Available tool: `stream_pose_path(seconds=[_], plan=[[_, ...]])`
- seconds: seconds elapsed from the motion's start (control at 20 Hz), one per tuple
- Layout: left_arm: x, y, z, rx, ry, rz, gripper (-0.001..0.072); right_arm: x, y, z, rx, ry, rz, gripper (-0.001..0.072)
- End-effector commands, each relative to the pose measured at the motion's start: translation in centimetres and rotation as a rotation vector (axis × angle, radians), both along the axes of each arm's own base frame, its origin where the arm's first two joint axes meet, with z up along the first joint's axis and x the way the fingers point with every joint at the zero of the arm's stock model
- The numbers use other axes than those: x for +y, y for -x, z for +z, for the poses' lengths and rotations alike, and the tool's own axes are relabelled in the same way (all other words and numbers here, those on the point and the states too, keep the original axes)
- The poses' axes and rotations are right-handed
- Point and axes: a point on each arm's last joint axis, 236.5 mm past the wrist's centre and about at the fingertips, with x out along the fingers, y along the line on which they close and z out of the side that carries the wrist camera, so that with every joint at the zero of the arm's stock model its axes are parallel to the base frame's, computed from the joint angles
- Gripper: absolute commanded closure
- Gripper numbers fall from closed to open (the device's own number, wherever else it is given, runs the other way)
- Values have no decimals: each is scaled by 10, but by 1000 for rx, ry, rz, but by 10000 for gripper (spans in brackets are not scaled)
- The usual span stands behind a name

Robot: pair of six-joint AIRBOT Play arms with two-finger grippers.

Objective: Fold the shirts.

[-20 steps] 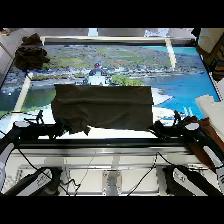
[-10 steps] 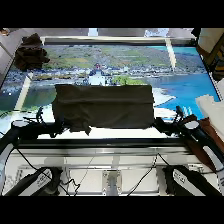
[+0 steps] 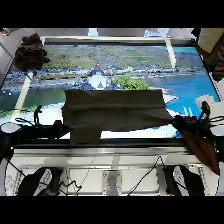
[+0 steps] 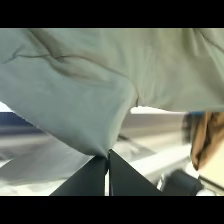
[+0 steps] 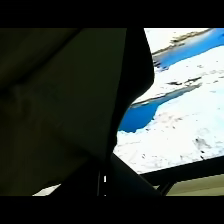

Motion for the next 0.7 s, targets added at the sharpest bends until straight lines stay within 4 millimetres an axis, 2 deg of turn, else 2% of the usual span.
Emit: stream_pose_path(seconds=[0.0, 0.15, 0.35, 0.45, 0.55, 0.65], plan=[[-8, 2, 31, -95, 12, 29, 699, -3, 13, 10, -11, -8, 25, 684], [11, -35, 57, -262, -41, 165, 700, 5, -10, 32, -132, -57, 18, 684], [35, -64, 84, -379, -123, 246, 700, -7, -43, 83, -314, -20, -7, 685], [44, -75, 91, -408, -139, 280, 701, -14, -59, 107, -406, 5, -30, 686], [43, -82, 86, -396, -147, 249, 701, -10, -70, 110, -417, 8, -14, 686], [31, -96, 78, -388, -153, 194, 701, 4, -84, 96, -389, -16, 22, 686]])
